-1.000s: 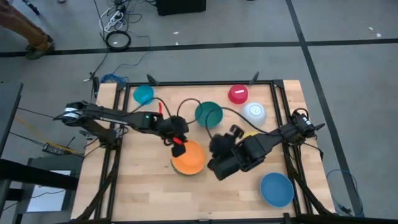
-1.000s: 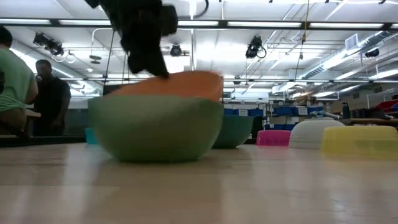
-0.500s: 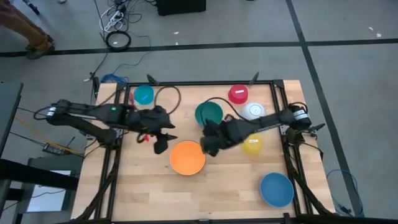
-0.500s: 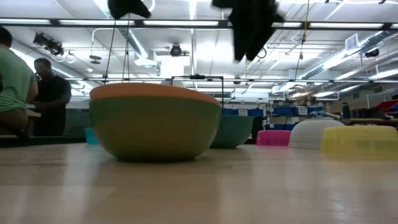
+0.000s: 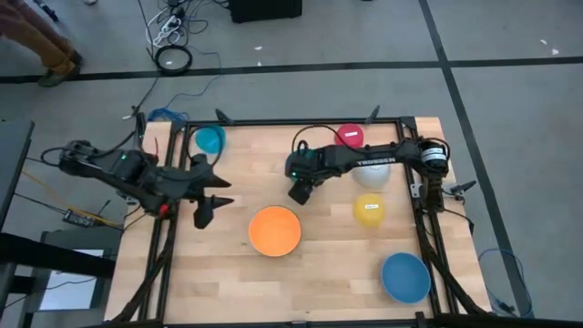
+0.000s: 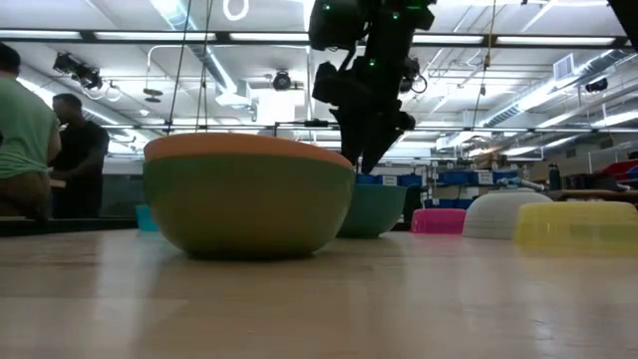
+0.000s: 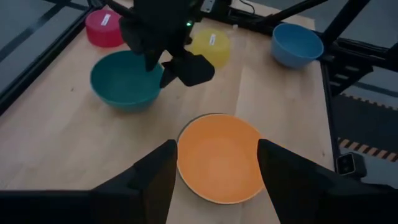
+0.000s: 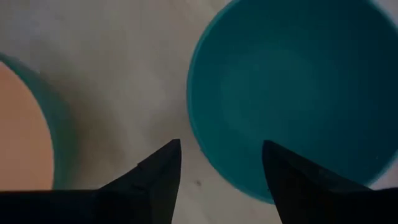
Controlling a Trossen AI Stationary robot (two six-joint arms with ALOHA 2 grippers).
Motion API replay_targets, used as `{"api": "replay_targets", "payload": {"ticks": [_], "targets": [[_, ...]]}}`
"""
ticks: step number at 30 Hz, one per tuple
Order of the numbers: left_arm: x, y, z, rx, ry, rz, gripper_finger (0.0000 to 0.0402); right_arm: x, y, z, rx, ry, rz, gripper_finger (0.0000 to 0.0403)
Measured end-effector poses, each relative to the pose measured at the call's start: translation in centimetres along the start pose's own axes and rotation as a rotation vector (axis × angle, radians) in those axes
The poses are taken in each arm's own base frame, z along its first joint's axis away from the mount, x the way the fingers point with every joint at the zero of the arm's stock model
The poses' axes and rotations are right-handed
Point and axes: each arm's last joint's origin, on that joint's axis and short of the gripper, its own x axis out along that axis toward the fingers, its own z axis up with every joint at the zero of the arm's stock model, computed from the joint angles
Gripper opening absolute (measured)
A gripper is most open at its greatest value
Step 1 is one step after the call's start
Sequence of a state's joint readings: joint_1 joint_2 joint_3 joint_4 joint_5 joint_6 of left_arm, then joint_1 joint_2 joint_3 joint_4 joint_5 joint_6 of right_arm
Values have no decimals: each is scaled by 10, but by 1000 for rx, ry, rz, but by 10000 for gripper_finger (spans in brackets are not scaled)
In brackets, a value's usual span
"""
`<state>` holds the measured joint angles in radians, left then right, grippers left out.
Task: Nest bowls inside each other
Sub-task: Stack the bottom right blue bowl on top of the orange bowl
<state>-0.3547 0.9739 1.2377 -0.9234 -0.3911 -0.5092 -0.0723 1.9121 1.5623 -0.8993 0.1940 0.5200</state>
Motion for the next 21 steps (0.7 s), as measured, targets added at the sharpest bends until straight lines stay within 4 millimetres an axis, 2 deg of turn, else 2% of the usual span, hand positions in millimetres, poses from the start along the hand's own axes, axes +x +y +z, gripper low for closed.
{"api": "replay_targets", "payload": {"ticks": [6, 9, 13, 18, 21], "targets": [[-3, 0, -1, 5, -14, 8, 231, -1, 5, -6, -2, 46, 30, 211], [-3, 0, -4, 1, 16, 21, 231, -14, 14, -26, 2, 123, -29, 213], [-3, 0, -6, 14, 17, 40, 231, -56, 41, -63, 18, 111, -46, 220], [-3, 1, -5, 46, 4, 60, 231, -124, 71, -123, 183, -21, 29, 226], [-3, 1, -5, 64, 2, 68, 231, -145, 83, -165, 285, 4, 28, 226]]}}
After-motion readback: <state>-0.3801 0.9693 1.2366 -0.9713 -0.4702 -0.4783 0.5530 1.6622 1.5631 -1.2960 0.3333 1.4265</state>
